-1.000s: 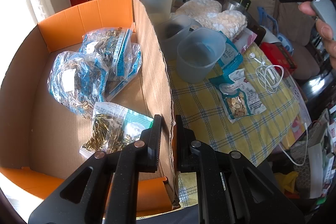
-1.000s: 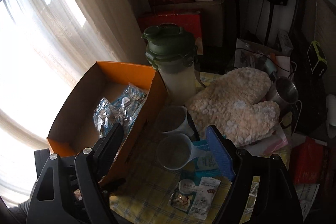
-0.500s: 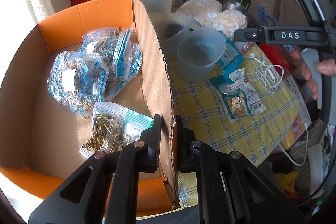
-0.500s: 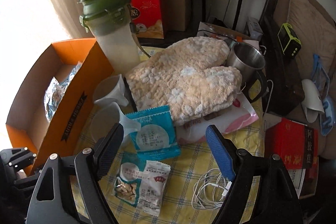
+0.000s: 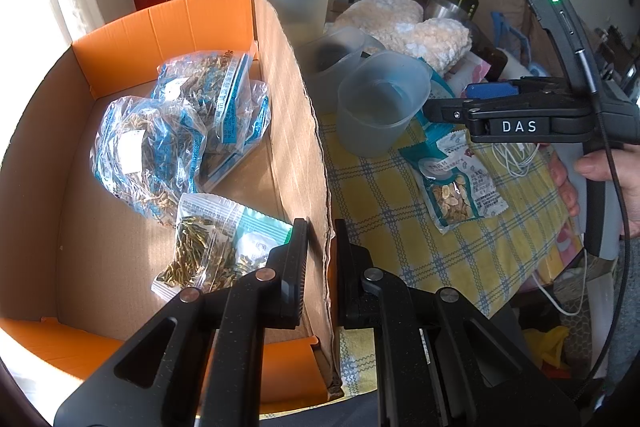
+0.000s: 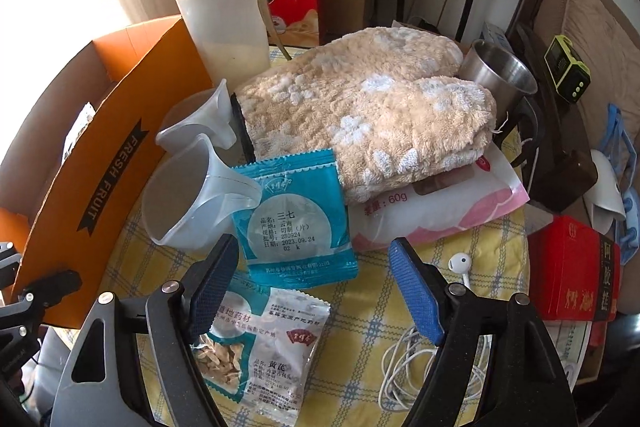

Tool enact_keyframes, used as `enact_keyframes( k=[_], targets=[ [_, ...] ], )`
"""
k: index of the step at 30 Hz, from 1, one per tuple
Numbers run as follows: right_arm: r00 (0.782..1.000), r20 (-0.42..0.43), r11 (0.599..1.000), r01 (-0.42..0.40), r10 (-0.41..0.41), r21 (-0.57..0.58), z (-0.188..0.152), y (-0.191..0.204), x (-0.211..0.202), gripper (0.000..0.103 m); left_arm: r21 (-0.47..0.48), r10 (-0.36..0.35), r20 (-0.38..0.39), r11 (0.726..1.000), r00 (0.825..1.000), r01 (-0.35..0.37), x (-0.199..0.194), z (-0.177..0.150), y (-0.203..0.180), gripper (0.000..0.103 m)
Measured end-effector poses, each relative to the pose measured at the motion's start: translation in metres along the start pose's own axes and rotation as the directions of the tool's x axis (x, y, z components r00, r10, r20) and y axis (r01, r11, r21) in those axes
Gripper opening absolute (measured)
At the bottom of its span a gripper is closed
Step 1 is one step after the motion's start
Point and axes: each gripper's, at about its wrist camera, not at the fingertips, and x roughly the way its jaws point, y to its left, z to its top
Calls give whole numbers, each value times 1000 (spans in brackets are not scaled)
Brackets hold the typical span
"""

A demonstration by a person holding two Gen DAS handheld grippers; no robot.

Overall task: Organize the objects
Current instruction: 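Grasp the blue sachet with white label using the right gripper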

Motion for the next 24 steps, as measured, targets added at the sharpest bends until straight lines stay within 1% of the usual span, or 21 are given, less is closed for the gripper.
enact_keyframes(
  k=[5, 6, 8, 10, 18, 20, 21, 24],
  targets=[
    [1000, -13, 999, 11, -12, -33, -1, 11, 9, 79, 0, 0, 0, 1000, 1000, 0, 0, 0, 0, 11],
    [1000, -16, 999, 16, -17, -40, -1, 11, 12, 77, 0, 0, 0, 1000, 1000, 0, 0, 0, 0, 11],
    [1000, -25, 999, 17, -18, -49, -1, 13, 16, 73, -1, 0, 0, 1000, 1000, 0, 0, 0, 0, 11],
    [999, -31, 998, 19, -21, -61, -1, 14, 21, 66, -2, -1, 0, 1000, 1000, 1, 0, 0, 0, 11],
    [999, -25, 998, 22, -24, -63, -2, 13, 21, 58, -3, -3, 1, 1000, 1000, 3, 1, -1, 0, 11],
    [1000, -21, 998, 19, -20, -55, -2, 10, 18, 51, -3, -3, 0, 1000, 1000, 3, 1, -1, 0, 11],
    [1000, -19, 999, 18, -19, -50, -2, 8, 17, 43, -3, -4, 0, 1000, 1000, 4, 1, -1, 0, 11],
    [1000, -19, 999, 21, -22, -43, -3, 2, 13, 41, -4, -5, 0, 1000, 1000, 5, 1, -1, -1, 11]
  ],
)
